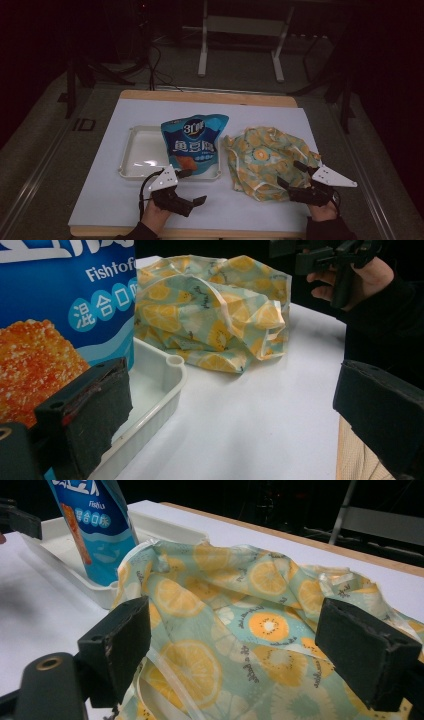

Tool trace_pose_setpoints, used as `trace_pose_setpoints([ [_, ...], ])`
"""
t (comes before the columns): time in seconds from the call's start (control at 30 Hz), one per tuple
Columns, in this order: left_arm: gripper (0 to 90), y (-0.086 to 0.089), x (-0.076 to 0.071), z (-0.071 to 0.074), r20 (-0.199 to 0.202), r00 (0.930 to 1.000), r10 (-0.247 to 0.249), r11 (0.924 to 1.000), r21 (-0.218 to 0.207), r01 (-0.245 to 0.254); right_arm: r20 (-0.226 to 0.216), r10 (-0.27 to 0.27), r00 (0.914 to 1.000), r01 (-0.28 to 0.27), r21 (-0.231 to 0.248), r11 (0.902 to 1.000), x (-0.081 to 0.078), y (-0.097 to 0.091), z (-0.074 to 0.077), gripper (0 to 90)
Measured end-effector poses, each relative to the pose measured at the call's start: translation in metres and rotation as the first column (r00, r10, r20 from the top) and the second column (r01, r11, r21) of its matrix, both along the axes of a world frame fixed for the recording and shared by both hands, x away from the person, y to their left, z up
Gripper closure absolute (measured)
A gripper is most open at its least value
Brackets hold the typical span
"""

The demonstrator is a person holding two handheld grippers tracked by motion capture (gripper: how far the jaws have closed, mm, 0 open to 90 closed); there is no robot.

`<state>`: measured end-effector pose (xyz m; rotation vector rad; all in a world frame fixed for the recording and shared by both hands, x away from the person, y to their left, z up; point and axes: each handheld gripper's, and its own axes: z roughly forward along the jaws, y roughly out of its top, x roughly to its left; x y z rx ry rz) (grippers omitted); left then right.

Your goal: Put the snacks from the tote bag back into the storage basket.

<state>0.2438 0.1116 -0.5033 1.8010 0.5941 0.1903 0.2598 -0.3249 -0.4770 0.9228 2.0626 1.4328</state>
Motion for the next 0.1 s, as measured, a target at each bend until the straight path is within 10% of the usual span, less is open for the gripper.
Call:
trace_pose_setpoints([
  [0.1,2.8,0.0002,0.0004,-0.0002,0.001,1.0000,0.000,1.0000,-0.001,0.000,0.000,0.003,1.0000,-0.003,0.000,1.0000,0.0003,0.0003,-0.0005,14.5],
])
